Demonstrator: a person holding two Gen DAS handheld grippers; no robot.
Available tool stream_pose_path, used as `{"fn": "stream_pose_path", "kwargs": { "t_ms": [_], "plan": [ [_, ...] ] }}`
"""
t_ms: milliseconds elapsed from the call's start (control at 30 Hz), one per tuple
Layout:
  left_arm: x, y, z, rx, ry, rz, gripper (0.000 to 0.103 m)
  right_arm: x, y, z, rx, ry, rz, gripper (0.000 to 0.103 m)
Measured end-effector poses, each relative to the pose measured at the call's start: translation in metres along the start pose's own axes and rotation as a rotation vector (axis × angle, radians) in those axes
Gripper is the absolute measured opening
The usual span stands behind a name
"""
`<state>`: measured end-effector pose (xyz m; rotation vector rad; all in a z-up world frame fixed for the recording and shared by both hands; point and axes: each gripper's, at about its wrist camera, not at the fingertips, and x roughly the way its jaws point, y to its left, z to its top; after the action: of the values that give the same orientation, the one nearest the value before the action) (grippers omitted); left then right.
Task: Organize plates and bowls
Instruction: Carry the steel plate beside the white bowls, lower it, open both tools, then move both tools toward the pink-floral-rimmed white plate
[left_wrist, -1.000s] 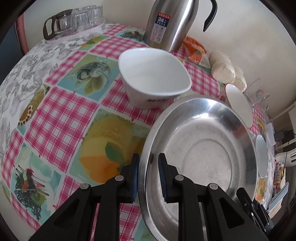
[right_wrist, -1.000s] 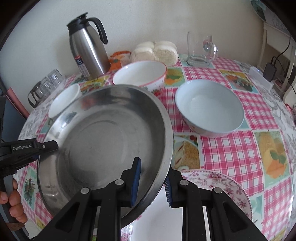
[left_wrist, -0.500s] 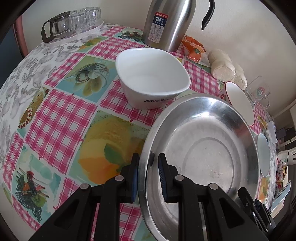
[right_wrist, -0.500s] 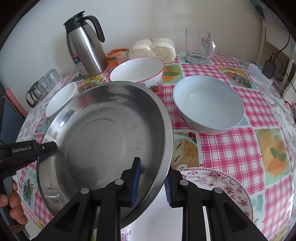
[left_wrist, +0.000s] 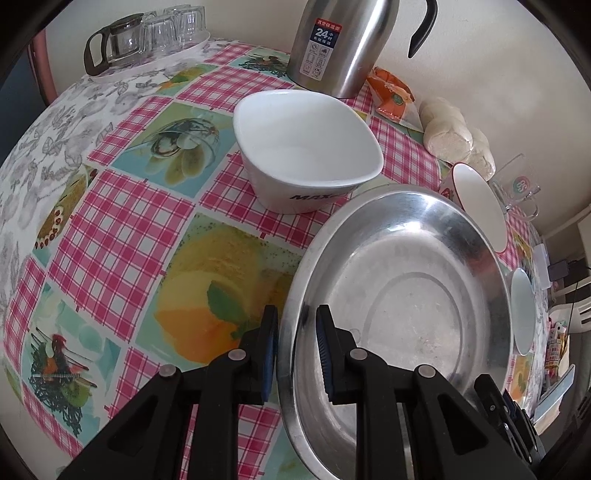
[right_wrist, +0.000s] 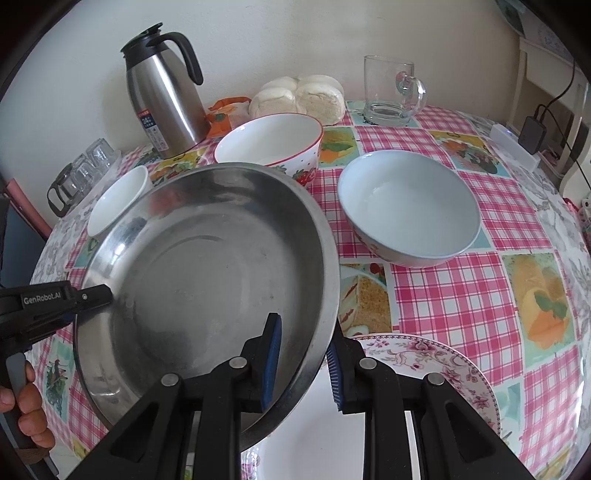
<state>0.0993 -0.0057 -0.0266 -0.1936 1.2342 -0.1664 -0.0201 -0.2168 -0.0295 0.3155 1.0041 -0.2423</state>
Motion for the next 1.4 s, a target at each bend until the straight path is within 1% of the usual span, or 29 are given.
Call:
{"fn": "stream_pose_path", "kwargs": {
  "t_ms": [67, 100, 200, 367, 467, 533, 600, 667, 833, 867, 900, 967, 1100, 1133, 1167, 1267, 1300, 1400],
  "plan": [
    [-0.003, -0.001, 0.0, 0.003, 0.003, -0.003, 0.025, -0.003, -0.002, 0.002, 0.012, -0.002, 0.003, 0.041],
    [-0.005, -0.002, 0.001, 0.006, 0.001, -0.002, 0.027, -0.005, -0.002, 0.002, 0.015, -0.001, 0.001, 0.043],
    [-0.012, -0.005, 0.001, 0.021, -0.008, 0.001, 0.03, -0.013, 0.0, 0.005, 0.006, -0.009, -0.005, 0.043],
    [-0.025, -0.004, 0.002, 0.021, -0.021, 0.02, 0.03, -0.033, 0.001, 0.011, 0.009, -0.037, -0.009, 0.043],
    [-0.036, -0.002, 0.003, 0.021, -0.043, 0.039, 0.03, -0.046, 0.0, 0.015, 0.022, -0.059, -0.011, 0.043],
    [-0.043, -0.001, 0.003, 0.022, -0.061, 0.046, 0.033, -0.054, 0.0, 0.017, 0.028, -0.072, -0.013, 0.044],
    [-0.051, -0.001, 0.003, 0.028, -0.082, 0.054, 0.047, -0.061, -0.002, 0.018, 0.034, -0.083, -0.023, 0.05],
    [-0.055, -0.001, 0.003, 0.036, -0.092, 0.062, 0.05, -0.068, -0.002, 0.02, 0.046, -0.094, -0.041, 0.063],
    [-0.05, -0.004, 0.0, 0.055, -0.061, 0.092, 0.051, -0.07, -0.005, 0.019, 0.078, -0.09, -0.065, 0.072],
    [-0.048, -0.005, -0.001, 0.061, -0.053, 0.101, 0.057, -0.07, -0.006, 0.019, 0.08, -0.087, -0.071, 0.074],
    [-0.046, -0.006, -0.001, 0.068, -0.045, 0.11, 0.069, -0.069, -0.006, 0.018, 0.08, -0.083, -0.077, 0.075],
    [-0.043, -0.008, -0.002, 0.085, -0.037, 0.131, 0.079, -0.067, -0.007, 0.018, 0.082, -0.076, -0.085, 0.081],
    [-0.041, -0.009, -0.003, 0.104, -0.038, 0.164, 0.08, -0.063, -0.006, 0.017, 0.08, -0.061, -0.106, 0.091],
    [-0.041, -0.008, -0.003, 0.106, -0.04, 0.17, 0.08, -0.062, -0.006, 0.016, 0.079, -0.057, -0.106, 0.096],
    [-0.04, -0.008, -0.003, 0.106, -0.042, 0.174, 0.081, -0.061, -0.006, 0.016, 0.079, -0.054, -0.104, 0.099],
    [-0.041, -0.006, -0.002, 0.103, -0.056, 0.186, 0.095, -0.059, -0.005, 0.015, 0.077, -0.049, -0.098, 0.102],
    [-0.042, -0.006, -0.002, 0.103, -0.064, 0.187, 0.097, -0.059, -0.004, 0.016, 0.077, -0.05, -0.096, 0.103],
    [-0.043, -0.005, -0.002, 0.107, -0.073, 0.183, 0.097, -0.061, -0.003, 0.016, 0.075, -0.059, -0.074, 0.103]
  ]
}}
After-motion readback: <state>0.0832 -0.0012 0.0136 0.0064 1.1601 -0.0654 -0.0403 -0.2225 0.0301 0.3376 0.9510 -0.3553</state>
